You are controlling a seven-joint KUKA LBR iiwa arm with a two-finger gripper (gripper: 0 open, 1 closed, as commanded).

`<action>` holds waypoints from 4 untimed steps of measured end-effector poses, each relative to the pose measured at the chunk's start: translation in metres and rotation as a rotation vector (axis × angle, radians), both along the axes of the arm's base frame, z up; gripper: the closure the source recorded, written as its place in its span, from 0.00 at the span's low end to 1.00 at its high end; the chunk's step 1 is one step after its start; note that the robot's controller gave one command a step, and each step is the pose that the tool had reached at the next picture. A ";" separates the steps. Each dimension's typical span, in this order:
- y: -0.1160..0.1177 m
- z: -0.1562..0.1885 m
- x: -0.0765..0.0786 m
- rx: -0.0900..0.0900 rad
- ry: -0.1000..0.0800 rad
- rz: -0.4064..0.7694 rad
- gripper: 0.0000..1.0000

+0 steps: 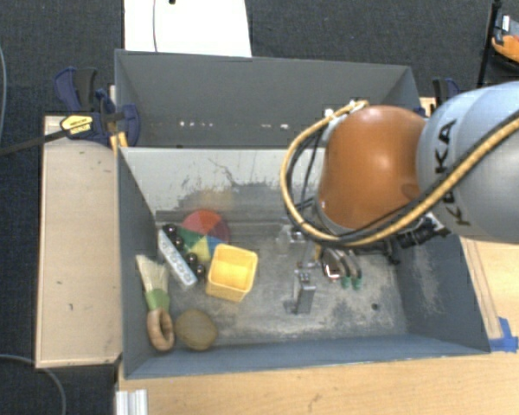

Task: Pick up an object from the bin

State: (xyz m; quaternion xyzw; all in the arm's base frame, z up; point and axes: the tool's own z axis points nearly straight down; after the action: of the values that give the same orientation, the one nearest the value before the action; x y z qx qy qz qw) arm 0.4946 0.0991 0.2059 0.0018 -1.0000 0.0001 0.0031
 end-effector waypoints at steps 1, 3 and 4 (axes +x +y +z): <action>-0.001 0.004 0.002 0.001 -0.008 -0.003 0.00; 0.033 -0.067 0.024 0.002 -0.007 0.216 0.00; 0.038 -0.105 0.067 0.003 -0.032 0.358 0.00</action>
Offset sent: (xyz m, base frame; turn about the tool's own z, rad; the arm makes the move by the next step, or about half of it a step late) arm 0.0178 0.0516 -0.0885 -0.1155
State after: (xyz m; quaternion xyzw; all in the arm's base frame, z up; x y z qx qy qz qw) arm 0.5616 0.1367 0.1011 0.1796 -0.9837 -0.0006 -0.0128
